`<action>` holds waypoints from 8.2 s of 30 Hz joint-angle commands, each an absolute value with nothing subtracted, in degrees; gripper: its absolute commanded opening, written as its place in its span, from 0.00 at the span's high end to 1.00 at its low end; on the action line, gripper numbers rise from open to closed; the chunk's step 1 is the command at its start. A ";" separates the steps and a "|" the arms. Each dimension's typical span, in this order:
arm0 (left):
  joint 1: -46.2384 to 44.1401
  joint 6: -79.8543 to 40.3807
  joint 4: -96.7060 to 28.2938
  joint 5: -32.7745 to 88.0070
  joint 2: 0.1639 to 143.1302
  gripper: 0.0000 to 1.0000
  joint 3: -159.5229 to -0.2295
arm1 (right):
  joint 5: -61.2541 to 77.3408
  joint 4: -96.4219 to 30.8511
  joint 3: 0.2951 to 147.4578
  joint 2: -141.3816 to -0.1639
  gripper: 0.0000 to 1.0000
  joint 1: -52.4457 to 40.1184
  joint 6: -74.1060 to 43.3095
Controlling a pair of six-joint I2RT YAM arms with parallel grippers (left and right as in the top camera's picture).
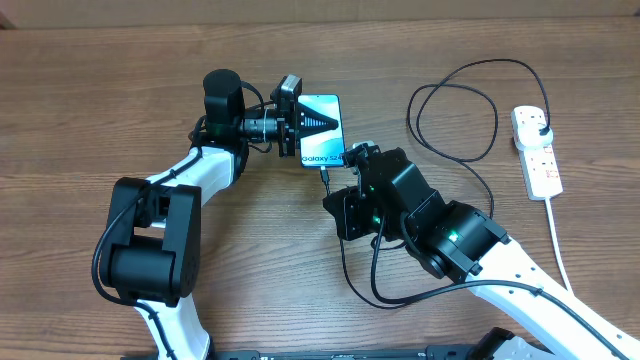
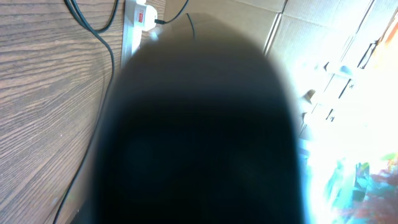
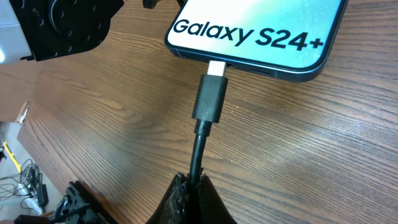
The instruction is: Plug charger to phone and switch on socket
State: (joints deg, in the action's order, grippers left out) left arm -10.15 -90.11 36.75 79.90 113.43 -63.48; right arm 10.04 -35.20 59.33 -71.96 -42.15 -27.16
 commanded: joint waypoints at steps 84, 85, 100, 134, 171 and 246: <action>-11.29 -79.94 47.44 83.46 113.12 0.96 -65.04 | 1.28 -28.05 59.64 -77.38 0.96 -44.73 -27.18; -11.29 -79.05 47.44 83.96 113.12 0.96 -65.04 | 0.91 -27.46 59.64 -77.38 0.96 -44.73 -27.18; -13.67 -72.16 49.60 90.52 113.12 0.96 -65.04 | -1.98 -19.55 60.66 -77.38 0.89 -44.45 -24.05; -19.20 -27.62 3.09 48.53 113.23 0.96 -76.55 | -20.16 -54.61 71.11 -48.71 0.00 -44.21 -34.37; -24.08 -34.89 -17.10 50.72 138.47 0.96 -99.46 | -20.97 -56.10 71.11 -53.19 0.00 -25.85 -34.50; -21.98 -42.15 -44.25 32.62 141.75 0.07 -100.99 | -16.58 -59.05 71.11 -59.35 0.00 -13.26 -34.30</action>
State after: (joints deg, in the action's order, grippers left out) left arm -23.75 -44.62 -44.16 44.75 136.51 -104.29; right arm -17.12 -59.57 70.13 -58.98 -13.52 -34.33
